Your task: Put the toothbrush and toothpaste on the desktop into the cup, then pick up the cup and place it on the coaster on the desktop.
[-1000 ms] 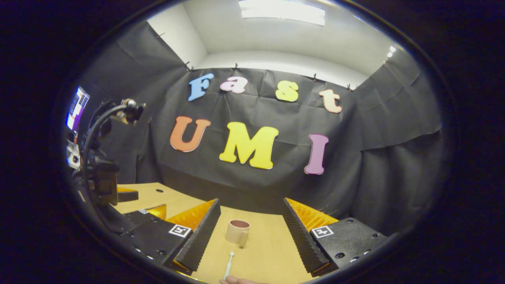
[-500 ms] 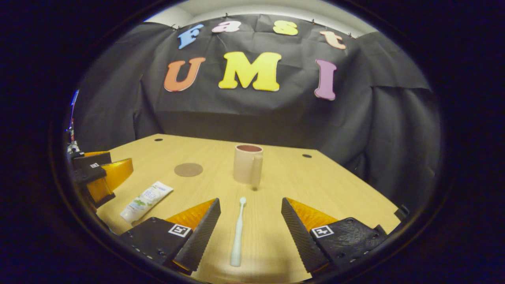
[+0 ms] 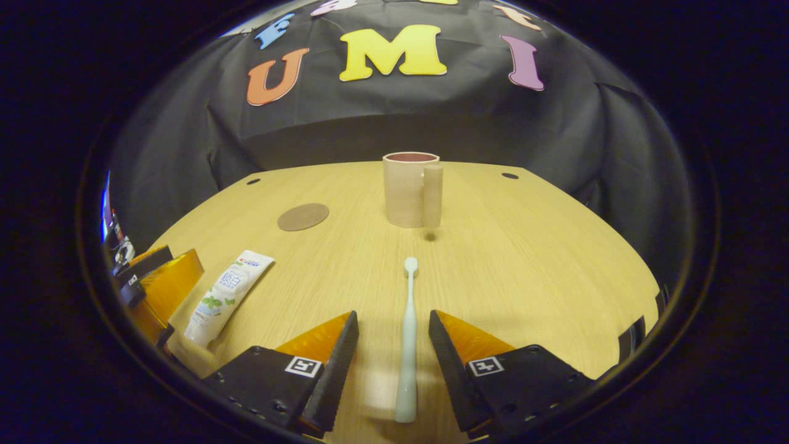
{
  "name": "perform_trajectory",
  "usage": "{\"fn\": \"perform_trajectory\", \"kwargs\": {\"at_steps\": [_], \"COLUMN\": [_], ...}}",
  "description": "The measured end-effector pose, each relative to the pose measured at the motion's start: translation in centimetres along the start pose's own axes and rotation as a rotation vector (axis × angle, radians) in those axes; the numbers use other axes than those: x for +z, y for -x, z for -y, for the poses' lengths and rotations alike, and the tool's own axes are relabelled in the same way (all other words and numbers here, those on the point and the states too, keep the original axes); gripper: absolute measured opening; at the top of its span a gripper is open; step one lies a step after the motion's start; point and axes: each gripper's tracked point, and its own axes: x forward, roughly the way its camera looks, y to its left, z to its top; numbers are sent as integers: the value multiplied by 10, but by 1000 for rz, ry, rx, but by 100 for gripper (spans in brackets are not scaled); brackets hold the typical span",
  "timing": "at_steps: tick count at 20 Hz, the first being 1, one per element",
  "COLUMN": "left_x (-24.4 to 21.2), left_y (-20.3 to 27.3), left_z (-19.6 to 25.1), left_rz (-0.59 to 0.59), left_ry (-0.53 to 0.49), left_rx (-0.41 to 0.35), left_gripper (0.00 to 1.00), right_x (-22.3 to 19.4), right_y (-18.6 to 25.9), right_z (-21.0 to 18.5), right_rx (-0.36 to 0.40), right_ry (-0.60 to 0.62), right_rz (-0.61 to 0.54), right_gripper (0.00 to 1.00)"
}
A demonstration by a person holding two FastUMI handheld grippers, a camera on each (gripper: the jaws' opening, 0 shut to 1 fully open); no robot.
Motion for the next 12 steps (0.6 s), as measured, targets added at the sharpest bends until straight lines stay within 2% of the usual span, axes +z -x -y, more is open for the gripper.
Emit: {"fn": "perform_trajectory", "kwargs": {"at_steps": [2, 3, 5, 6, 7, 8, 9, 10, 12], "left_x": [-4, -7, -12, -13, -13, -14, -17, -20, -27], "left_y": [0, 0, -1, -3, -3, -4, -6, -7, -9], "left_z": [4, 6, 7, 7, 6, 4, 6, 6, 9], "left_rz": [-21, -35, -57, -62, -68, -76, -88, -105, -141], "left_ry": [6, 11, 15, 14, 13, 15, 19, 26, 28], "left_rx": [-7, -11, -12, -10, -4, 0, 1, 0, -2], "left_gripper": [100, 100, 100, 100, 100, 100, 100, 100, 100], "right_x": [6, 7, 6, 6, 7, 6, 5, 5, 4], "right_y": [-3, -6, -12, -14, -13, -13, -12, -12, -15], "right_z": [5, 3, 1, 0, 2, 0, 1, -1, -1], "right_rx": [-28, -17, 10, 13, 9, 13, 7, 12, 15], "right_ry": [5, -7, -39, -40, -33, -28, -35, -42, -57], "right_rz": [-18, -39, -55, -58, -57, -57, -61, -67, -63], "right_gripper": [69, 71, 67, 58, 58, 51, 49, 33, 13]}}
